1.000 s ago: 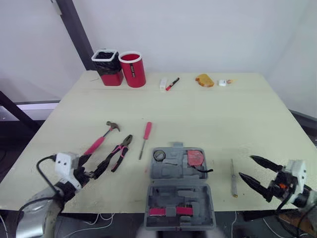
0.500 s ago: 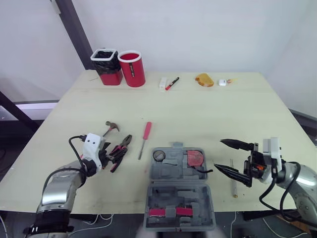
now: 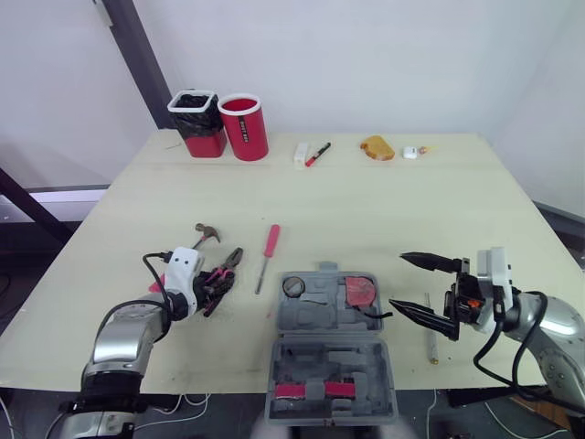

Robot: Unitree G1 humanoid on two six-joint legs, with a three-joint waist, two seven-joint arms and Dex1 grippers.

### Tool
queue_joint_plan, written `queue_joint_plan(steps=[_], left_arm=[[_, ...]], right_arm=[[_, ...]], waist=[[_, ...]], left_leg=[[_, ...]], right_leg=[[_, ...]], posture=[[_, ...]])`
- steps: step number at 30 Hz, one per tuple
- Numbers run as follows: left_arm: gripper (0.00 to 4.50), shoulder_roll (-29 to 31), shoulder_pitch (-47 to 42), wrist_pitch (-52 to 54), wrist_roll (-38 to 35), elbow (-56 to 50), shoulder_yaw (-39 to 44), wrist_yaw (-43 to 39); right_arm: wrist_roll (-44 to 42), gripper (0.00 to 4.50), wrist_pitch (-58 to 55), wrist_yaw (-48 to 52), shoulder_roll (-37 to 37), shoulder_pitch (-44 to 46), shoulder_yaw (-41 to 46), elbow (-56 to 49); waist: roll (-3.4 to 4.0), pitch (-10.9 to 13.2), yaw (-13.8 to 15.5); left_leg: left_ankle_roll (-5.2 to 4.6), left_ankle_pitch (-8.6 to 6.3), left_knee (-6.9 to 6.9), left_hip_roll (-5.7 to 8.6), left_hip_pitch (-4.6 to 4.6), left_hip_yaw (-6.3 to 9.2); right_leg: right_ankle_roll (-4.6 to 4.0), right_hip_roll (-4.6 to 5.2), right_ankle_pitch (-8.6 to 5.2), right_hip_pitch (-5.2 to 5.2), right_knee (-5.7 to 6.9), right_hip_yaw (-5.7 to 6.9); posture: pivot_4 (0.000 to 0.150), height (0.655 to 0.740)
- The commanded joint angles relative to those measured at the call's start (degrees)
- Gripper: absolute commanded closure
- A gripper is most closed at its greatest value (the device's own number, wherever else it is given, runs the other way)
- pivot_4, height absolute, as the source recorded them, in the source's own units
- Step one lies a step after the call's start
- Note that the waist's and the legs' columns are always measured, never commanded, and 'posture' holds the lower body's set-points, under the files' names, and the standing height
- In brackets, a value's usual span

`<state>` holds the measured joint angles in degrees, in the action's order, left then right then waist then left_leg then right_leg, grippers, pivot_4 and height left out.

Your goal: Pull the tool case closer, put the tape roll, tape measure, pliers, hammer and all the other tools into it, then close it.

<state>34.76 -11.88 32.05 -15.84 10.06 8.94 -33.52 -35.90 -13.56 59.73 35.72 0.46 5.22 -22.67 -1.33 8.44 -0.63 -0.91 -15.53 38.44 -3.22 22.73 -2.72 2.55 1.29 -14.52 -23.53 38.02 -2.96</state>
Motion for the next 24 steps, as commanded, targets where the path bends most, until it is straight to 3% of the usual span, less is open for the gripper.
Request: queue_joint_plan(steps=[1, 8, 13, 24], left_arm=[[1.96, 0.9, 0.5, -0.7, 1.0, -0.4, 0.3, 0.1], [1.96, 1.2, 0.0, -2.2, 1.7, -0.8, 0.4, -0.3], [1.97, 4.3, -1.3, -9.6, 4.6, -2.1, -0.8, -3.2], [1.97, 11.6, -12.5, -7.3, 2.0, -9.0, -8.2, -21.7]], right_arm=[[0.0, 0.00, 0.7, 0.9, 0.6, 0.2, -0.4, -2.3], [2.8, 0.00, 2.5, 1.1, 0.4, 1.3, -0.9, -0.9], [4.3, 0.00, 1.9, 0.7, 1.1, 1.3, -0.9, -0.8], [4.0, 0.00, -8.3, -5.0, 3.4, 5.3, -2.2, -3.0]], waist=[[0.00, 0.0, 0.0], [0.00, 0.0, 0.0], [-0.04, 0.0, 0.0], [-0.06, 0.1, 0.3]], left_leg=[[0.00, 0.00, 0.00, 0.00, 0.00, 0.00], [0.00, 0.00, 0.00, 0.00, 0.00, 0.00], [0.00, 0.00, 0.00, 0.00, 0.03, 0.03], [0.00, 0.00, 0.02, 0.01, 0.06, -0.01]], right_leg=[[0.00, 0.00, 0.00, 0.00, 0.00, 0.00], [0.00, 0.00, 0.00, 0.00, 0.01, 0.00], [-0.01, -0.01, 0.00, -0.01, 0.00, 0.04], [-0.01, 0.00, 0.00, -0.01, -0.02, 0.03]], posture=[[0.150, 0.7400], [0.150, 0.7400], [0.150, 0.7400], [0.150, 0.7400]])
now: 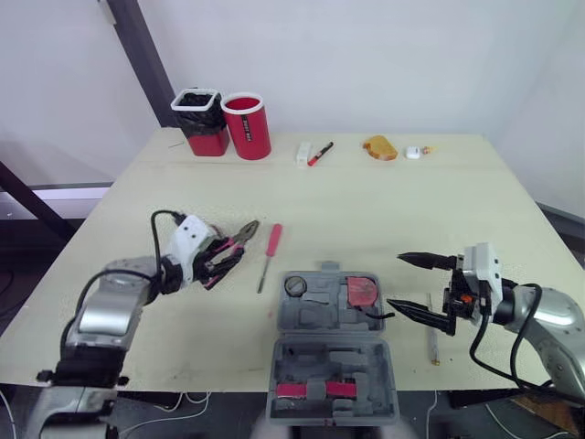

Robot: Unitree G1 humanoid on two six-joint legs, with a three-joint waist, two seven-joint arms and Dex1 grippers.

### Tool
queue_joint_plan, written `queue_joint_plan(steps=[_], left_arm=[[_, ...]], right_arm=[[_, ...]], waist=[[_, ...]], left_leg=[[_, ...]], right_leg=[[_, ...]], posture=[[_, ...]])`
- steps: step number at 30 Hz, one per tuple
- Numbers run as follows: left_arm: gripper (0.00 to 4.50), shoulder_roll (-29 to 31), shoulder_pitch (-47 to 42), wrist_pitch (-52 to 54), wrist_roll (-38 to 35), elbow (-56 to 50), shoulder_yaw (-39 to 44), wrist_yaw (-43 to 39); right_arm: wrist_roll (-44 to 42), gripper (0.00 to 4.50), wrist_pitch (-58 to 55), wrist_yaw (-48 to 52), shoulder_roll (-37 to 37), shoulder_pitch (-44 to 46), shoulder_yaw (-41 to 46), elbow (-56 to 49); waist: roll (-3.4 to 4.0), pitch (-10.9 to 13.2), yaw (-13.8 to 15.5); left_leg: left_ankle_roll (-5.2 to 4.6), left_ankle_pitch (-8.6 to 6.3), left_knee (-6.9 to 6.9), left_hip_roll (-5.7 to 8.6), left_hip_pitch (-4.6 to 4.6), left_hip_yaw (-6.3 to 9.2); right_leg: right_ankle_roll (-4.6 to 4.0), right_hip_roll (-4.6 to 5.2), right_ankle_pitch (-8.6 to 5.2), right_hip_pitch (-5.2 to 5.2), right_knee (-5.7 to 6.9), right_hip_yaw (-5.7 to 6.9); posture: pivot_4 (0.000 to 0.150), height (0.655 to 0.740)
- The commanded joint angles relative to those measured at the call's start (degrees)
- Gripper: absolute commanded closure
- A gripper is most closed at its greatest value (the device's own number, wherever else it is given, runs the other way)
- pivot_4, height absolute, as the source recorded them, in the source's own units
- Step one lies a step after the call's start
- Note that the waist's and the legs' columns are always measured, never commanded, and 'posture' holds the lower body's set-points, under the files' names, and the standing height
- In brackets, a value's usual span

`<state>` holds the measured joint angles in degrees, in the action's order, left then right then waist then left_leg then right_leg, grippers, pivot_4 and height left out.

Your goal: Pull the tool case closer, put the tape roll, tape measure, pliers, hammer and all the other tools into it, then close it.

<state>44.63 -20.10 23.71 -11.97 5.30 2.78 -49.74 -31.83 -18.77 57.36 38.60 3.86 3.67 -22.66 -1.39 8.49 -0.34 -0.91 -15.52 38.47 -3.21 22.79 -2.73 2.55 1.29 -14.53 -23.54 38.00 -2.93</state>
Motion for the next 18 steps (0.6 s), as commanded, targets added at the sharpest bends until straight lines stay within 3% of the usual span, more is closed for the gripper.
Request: queue_joint_plan(steps=[1, 10, 18], left_arm=[[1.97, 1.7, -5.6, 1.7, -2.2, -4.7, -3.1, -7.2], [1.97, -1.9, -18.2, 2.2, -2.3, -5.4, -16.2, -22.5], [1.97, -8.0, -25.4, -2.1, 0.2, 0.4, -22.6, -28.5]], right_arm=[[-0.1, 0.00, -4.2, -3.5, 0.4, 2.4, -1.0, -3.3], [7.9, 0.00, -9.8, -7.7, 3.1, 10.3, -7.5, -1.8], [10.0, 0.00, -16.0, -6.5, 4.5, 17.7, -12.9, -2.9]], waist=[[0.01, 0.0, -0.1], [0.00, 0.1, -0.2], [0.03, 0.1, -0.3]], left_leg=[[0.00, 0.00, 0.00, 0.00, 0.00, 0.00], [0.00, 0.00, 0.03, 0.01, 0.10, 0.02], [-0.01, 0.00, 0.05, -0.01, 0.11, 0.07]], right_leg=[[0.00, -0.01, 0.00, 0.00, 0.00, 0.00], [0.00, -0.10, -0.01, -0.08, -0.02, -0.05], [-0.01, -0.19, -0.01, -0.11, -0.01, -0.10]], posture=[[0.150, 0.7400], [0.150, 0.7400], [0.150, 0.7400]])
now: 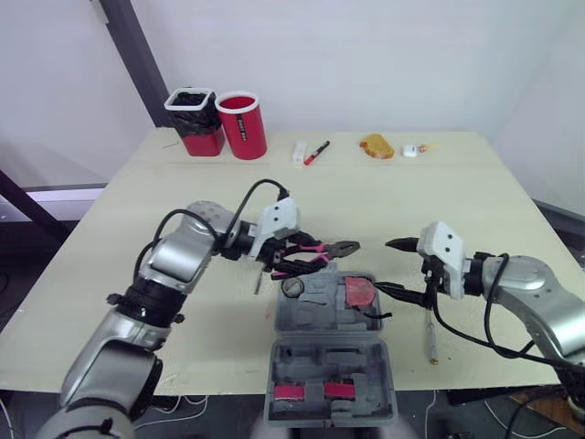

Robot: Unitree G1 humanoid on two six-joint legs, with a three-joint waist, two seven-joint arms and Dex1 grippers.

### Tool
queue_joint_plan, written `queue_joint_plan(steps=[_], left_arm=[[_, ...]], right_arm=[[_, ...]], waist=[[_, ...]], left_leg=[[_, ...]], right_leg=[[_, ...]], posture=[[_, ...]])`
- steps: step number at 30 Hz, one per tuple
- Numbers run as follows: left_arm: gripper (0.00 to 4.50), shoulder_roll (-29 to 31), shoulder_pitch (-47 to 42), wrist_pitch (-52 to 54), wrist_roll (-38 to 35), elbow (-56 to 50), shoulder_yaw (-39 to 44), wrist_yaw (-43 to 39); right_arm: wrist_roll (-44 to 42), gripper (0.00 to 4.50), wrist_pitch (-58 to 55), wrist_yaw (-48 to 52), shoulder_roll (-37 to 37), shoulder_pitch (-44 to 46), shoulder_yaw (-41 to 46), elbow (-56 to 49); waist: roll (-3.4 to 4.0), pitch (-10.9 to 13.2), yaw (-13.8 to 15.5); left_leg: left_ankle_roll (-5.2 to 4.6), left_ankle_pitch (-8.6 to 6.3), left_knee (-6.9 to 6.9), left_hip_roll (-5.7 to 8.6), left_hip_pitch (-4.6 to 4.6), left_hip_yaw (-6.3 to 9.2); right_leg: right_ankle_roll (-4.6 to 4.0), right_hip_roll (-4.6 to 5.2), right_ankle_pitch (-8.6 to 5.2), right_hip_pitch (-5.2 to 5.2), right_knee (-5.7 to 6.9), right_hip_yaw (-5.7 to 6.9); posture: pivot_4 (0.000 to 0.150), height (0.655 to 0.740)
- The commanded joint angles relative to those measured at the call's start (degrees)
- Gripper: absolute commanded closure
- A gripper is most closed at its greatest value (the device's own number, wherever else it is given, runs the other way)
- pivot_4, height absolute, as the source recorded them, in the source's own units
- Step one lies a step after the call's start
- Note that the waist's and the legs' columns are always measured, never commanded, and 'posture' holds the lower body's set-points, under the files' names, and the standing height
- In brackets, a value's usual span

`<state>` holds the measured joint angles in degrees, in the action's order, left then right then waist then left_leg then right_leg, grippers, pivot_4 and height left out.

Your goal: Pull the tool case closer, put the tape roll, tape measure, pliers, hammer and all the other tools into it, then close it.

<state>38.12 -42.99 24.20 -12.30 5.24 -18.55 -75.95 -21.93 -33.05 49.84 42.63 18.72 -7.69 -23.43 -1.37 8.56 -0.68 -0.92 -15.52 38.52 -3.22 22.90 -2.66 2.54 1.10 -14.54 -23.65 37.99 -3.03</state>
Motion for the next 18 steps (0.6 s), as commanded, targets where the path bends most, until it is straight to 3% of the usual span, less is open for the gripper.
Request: queue_joint_plan(steps=[1, 8, 18], left_arm=[[1.97, -2.3, -3.1, -3.4, 1.0, 1.2, -2.0, -3.1], [1.97, -5.4, -6.5, -5.1, 3.8, 5.7, -5.4, -6.7], [1.97, -7.7, -7.3, -3.9, 4.4, 7.2, -5.1, -7.4]], right_arm=[[0.3, 0.00, -2.9, 1.2, 0.4, 4.1, -2.6, -2.6], [4.8, 0.00, -7.1, 1.5, 0.2, 11.6, -9.8, -1.6], [9.3, 0.00, -4.8, 5.6, 0.3, 15.1, -14.8, -0.4]], waist=[[0.01, 0.0, 0.0], [0.02, 0.0, 0.0], [0.03, 0.0, 0.0]], left_leg=[[0.00, 0.00, 0.00, 0.00, 0.01, -0.01], [0.00, 0.00, 0.02, 0.00, 0.04, 0.01], [-0.01, 0.00, 0.03, 0.00, 0.07, 0.02]], right_leg=[[0.00, 0.00, 0.00, -0.01, 0.00, -0.01], [0.00, 0.00, 0.00, -0.02, -0.01, 0.01], [0.00, 0.00, 0.00, -0.04, -0.01, 0.01]], posture=[[0.150, 0.7400], [0.150, 0.7400], [0.150, 0.7400]])
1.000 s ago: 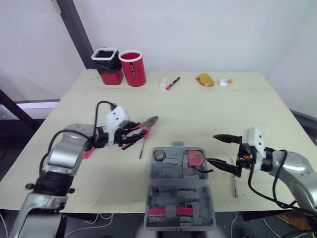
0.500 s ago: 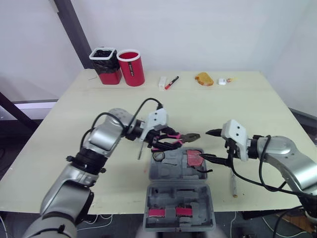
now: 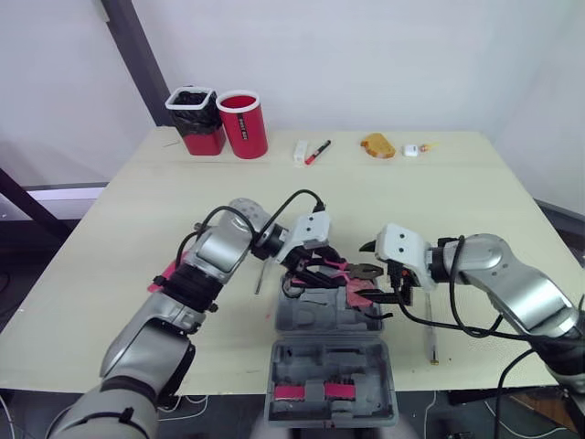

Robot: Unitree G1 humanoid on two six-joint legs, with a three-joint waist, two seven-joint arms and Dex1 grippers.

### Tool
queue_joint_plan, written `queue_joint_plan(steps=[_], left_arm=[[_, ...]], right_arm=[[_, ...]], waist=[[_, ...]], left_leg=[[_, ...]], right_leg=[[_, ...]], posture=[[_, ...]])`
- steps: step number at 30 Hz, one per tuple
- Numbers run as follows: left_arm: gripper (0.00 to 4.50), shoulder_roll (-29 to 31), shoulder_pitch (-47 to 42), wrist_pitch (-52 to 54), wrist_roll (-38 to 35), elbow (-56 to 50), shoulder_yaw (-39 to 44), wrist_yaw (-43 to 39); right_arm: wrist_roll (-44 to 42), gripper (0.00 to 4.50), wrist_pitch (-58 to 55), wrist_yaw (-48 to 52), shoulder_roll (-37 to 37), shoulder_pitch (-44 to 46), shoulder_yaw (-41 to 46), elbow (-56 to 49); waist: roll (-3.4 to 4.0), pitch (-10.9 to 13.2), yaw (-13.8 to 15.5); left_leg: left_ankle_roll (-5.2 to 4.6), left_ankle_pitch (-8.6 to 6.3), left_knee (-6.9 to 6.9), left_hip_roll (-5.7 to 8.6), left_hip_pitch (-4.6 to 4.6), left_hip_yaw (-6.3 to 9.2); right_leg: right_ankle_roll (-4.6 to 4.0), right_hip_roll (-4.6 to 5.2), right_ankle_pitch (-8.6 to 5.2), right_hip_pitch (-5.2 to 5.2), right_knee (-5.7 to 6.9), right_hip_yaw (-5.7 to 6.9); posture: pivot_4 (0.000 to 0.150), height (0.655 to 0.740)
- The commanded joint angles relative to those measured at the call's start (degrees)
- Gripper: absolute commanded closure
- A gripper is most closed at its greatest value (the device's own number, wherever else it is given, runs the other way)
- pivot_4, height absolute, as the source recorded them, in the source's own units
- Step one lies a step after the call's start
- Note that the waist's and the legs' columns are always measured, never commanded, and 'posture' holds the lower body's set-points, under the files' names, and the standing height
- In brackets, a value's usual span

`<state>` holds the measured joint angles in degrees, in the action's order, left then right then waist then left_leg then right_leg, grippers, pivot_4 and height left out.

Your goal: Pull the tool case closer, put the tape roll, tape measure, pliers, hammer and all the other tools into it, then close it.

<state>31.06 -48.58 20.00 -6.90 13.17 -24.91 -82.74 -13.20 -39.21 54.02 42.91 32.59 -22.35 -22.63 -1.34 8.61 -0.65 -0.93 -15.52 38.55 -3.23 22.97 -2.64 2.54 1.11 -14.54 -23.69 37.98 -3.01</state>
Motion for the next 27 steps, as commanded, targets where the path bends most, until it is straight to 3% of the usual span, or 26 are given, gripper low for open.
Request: queue_joint_plan(steps=[1, 3, 8, 9, 19, 20, 23, 27], left_arm=[[1.97, -0.8, -1.7, 0.5, -1.0, -0.8, 1.3, -0.5], [1.97, -0.8, -1.6, 0.9, -1.0, -1.1, 1.5, -0.6], [1.97, -0.7, -1.4, 2.3, -1.5, -1.9, 2.1, -1.0], [1.97, -0.7, -1.3, 2.4, -1.5, -2.0, 2.1, -1.0], [1.97, -0.6, -0.9, 5.4, -3.5, -3.9, 3.5, -1.9], [1.08, -0.5, -0.8, 5.3, -3.8, -3.9, 3.6, -1.9], [0.04, -0.1, -0.2, 4.8, -4.1, -4.3, 4.0, -1.7], [0.00, 0.0, 1.1, 6.3, -6.8, -5.7, 7.0, -0.5]], right_arm=[[0.9, 0.25, 1.5, 1.9, 0.0, 1.3, -0.5, -1.2], [1.9, 0.87, 1.9, 2.6, 0.3, 1.4, -1.2, -1.1], [2.7, 3.21, 2.6, 3.4, -0.3, 1.3, -1.3, -0.7], [2.7, 3.48, 2.7, 3.5, -0.4, 1.3, -1.2, -0.6], [2.9, 3.49, 3.2, 5.0, -0.6, 1.1, -0.2, -0.2], [2.9, 3.49, 3.2, 5.1, -0.6, 1.1, 0.0, -0.2], [2.6, 3.49, 3.2, 5.4, -0.2, 0.7, 1.0, 0.0], [1.7, 3.49, 2.4, 5.7, 0.5, -0.1, 2.9, 0.0]], waist=[[0.00, 0.0, 0.0], [0.00, 0.0, 0.0], [0.00, 0.0, 0.0], [0.00, 0.0, 0.0], [0.01, 0.0, 0.0], [0.00, 0.0, 0.0], [0.01, 0.0, 0.0], [0.01, 0.0, 0.0]], left_leg=[[0.00, 0.00, 0.01, 0.00, 0.00, 0.00], [0.00, 0.00, 0.01, 0.00, 0.00, 0.00], [0.00, 0.00, 0.02, 0.00, 0.00, 0.00], [0.00, 0.00, 0.03, 0.00, 0.00, 0.01], [0.00, 0.00, 0.03, 0.00, 0.00, 0.02], [0.00, 0.00, 0.04, 0.00, 0.00, 0.02], [0.00, 0.00, 0.06, 0.00, 0.01, 0.02], [0.00, 0.00, 0.06, -0.01, 0.01, 0.02]], right_leg=[[0.00, 0.00, 0.00, 0.00, 0.00, 0.00], [0.00, 0.00, 0.00, 0.00, 0.00, 0.00], [0.00, 0.00, 0.00, 0.00, 0.02, 0.00], [0.00, 0.00, 0.00, 0.00, 0.02, 0.00], [0.00, 0.00, 0.00, 0.00, 0.02, 0.01], [0.00, 0.00, 0.00, 0.00, 0.03, 0.01], [0.00, 0.00, 0.00, 0.00, 0.03, 0.01], [0.00, 0.00, 0.00, 0.00, 0.03, 0.01]], posture=[[0.150, 0.7400], [0.150, 0.7400], [0.150, 0.7400], [0.150, 0.7400], [0.150, 0.7400], [0.150, 0.7400], [0.150, 0.7400], [0.150, 0.7400]])
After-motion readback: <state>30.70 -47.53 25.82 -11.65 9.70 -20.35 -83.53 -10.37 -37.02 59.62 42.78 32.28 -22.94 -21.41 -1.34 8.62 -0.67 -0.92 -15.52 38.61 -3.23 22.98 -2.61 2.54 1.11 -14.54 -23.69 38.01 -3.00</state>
